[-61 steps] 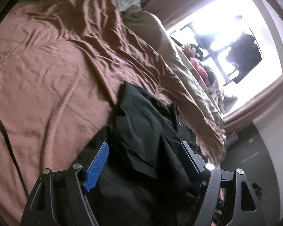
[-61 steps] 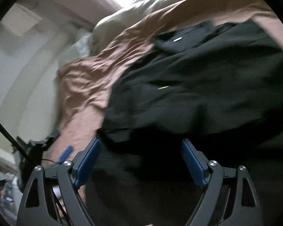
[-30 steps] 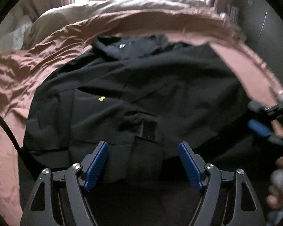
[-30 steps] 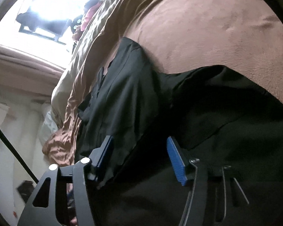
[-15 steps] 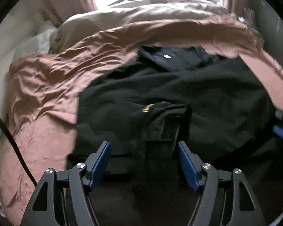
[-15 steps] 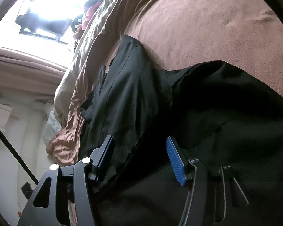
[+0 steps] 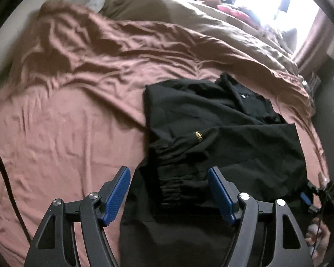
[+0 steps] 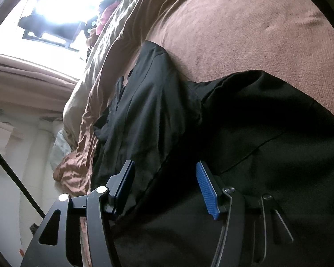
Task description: Fold large clothes
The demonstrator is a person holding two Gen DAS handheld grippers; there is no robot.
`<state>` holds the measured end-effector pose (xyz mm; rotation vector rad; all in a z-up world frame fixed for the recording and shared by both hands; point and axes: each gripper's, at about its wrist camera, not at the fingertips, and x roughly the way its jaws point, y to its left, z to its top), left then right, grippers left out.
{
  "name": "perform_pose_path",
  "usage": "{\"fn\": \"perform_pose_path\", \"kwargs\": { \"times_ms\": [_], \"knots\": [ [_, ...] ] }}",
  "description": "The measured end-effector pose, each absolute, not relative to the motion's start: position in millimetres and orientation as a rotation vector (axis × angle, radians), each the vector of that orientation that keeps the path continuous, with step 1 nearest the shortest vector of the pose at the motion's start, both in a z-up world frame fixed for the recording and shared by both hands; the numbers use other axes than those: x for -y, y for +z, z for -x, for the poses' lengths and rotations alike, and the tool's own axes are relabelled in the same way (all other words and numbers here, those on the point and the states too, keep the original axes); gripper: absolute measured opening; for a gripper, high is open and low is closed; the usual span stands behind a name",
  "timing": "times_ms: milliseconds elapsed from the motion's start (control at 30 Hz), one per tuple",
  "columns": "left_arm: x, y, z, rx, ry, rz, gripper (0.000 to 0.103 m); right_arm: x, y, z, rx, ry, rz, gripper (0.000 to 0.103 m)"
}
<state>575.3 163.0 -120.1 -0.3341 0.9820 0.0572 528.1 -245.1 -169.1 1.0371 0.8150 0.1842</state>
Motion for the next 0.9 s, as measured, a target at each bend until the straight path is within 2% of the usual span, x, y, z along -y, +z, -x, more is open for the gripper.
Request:
{"fn": "perform_pose_path", "kwargs": {
  "times_ms": [400, 467, 533, 567, 633, 700, 733, 900],
  "knots": [
    [-159, -188, -599, -1.033, 0.055, 0.343, 0.073, 240, -166, -534, -0.819, 0.169, -1.004, 0.055],
    [-152, -188, -596, -1.012, 0.073, 0.298, 0.063, 240, -166, -536, -0.820, 0.167, -1.000, 0.055],
    [-143, -189, -594, -1.021, 0.094, 0.229, 0.042, 238, -166, -535, -0.822, 0.164, -0.993, 0.055],
    [-142, -190, -593, -1.027, 0.099, 0.219, 0.040, 237, -165, -536, -0.822, 0.164, -0.990, 0.055],
    [-141, -189, -589, -1.025, 0.129, 0.190, 0.021, 237, -164, -535, -0.823, 0.165, -0.986, 0.055],
    [-148, -182, -583, -1.000, 0.126, 0.228, 0.010, 238, -164, -535, -0.823, 0.168, -0.991, 0.055],
    [-151, -175, -579, -0.984, 0.115, 0.247, 0.006, 238, -164, -535, -0.823, 0.169, -0.993, 0.055],
    [-153, -140, -573, -0.905, 0.046, 0.264, 0.004, 240, -164, -535, -0.823, 0.171, -1.002, 0.055]
  ]
}}
